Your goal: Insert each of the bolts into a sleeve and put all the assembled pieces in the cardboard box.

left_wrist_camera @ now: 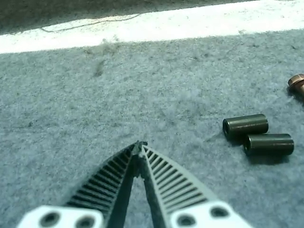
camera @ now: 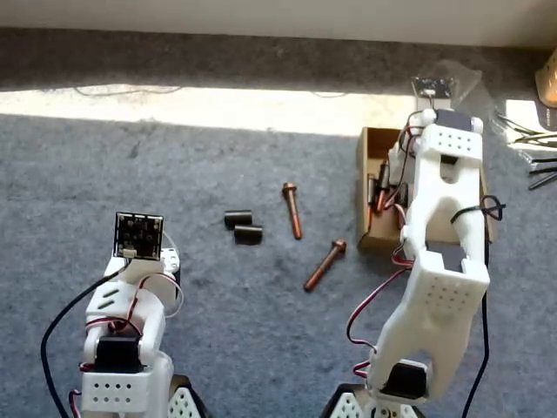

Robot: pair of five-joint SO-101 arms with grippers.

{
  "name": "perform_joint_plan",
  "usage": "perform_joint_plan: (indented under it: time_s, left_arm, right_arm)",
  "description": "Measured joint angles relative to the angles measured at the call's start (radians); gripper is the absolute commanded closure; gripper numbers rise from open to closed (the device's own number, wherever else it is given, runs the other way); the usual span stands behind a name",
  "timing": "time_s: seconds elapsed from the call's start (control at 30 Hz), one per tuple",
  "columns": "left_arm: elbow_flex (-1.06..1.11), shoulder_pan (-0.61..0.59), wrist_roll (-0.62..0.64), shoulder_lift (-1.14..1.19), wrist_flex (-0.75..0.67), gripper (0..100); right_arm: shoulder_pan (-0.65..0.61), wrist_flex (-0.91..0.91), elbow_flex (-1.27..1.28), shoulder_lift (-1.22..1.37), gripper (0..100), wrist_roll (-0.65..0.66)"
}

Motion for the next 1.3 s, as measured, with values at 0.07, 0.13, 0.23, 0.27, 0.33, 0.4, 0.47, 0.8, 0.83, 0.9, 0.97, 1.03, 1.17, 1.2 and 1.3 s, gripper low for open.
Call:
perform_joint_plan:
  time_s: [0.07, 0.13, 0.23, 0.27, 0.33, 0.4, 0.47, 0.8, 0.83, 0.9, 0.97, 1.03, 1.17, 1.2, 1.3]
  left_arm:
    - [0.000, 0.000, 0.000, 0.000, 0.000, 99]
    - [0.000, 0.000, 0.000, 0.000, 0.000, 99]
    - [0.000, 0.000, 0.000, 0.000, 0.000, 99]
    - [0.000, 0.000, 0.000, 0.000, 0.000, 99]
    - [0.000, 0.000, 0.000, 0.000, 0.000, 99]
    - [0.000, 0.000, 0.000, 0.000, 0.000, 99]
    - [0.000, -0.017, 0.000, 0.000, 0.000, 99]
    - [-0.008, -0.063, 0.000, 0.000, 0.124, 99]
    - [-0.008, -0.063, 0.000, 0.000, 0.138, 99]
    - [-0.008, -0.063, 0.000, 0.000, 0.143, 99]
    - [-0.008, -0.063, 0.000, 0.000, 0.143, 99]
    - [-0.008, -0.063, 0.000, 0.000, 0.143, 99]
    - [-0.008, -0.063, 0.000, 0.000, 0.143, 99]
    - [-0.008, -0.063, 0.000, 0.000, 0.143, 99]
    - [-0.008, -0.063, 0.000, 0.000, 0.143, 99]
  right_arm:
    - [0.000, 0.029, -0.029, 0.000, 88.7, 0.000]
    - [-0.002, 0.068, -0.066, 0.000, 88.7, 0.000]
    - [-0.038, 0.149, -0.147, 0.000, 88.7, 0.000]
    - [-0.058, 0.181, -0.180, 0.000, 88.7, 0.000]
    - [-0.103, 0.255, -0.252, 0.000, 88.7, 0.000]
    - [-0.150, 0.327, -0.338, 0.000, 88.7, 0.002]
    - [-0.203, 0.374, -0.419, 0.000, 88.7, 0.002]
    - [-0.410, 0.384, -0.566, 0.000, 99.2, 0.002]
    - [-0.425, 0.384, -0.566, 0.000, 99.5, 0.002]
    - [-0.451, 0.384, -0.566, 0.000, 99.5, 0.002]
    - [-0.470, 0.384, -0.566, -0.009, 99.5, 0.002]
    - [-0.491, 0.384, -0.566, -0.041, 99.5, 0.002]
    - [-0.534, 0.384, -0.566, -0.184, 99.5, 0.002]
    - [-0.540, 0.384, -0.566, -0.224, 99.5, 0.002]
    - [-0.546, 0.384, -0.535, -0.333, 99.5, 0.002]
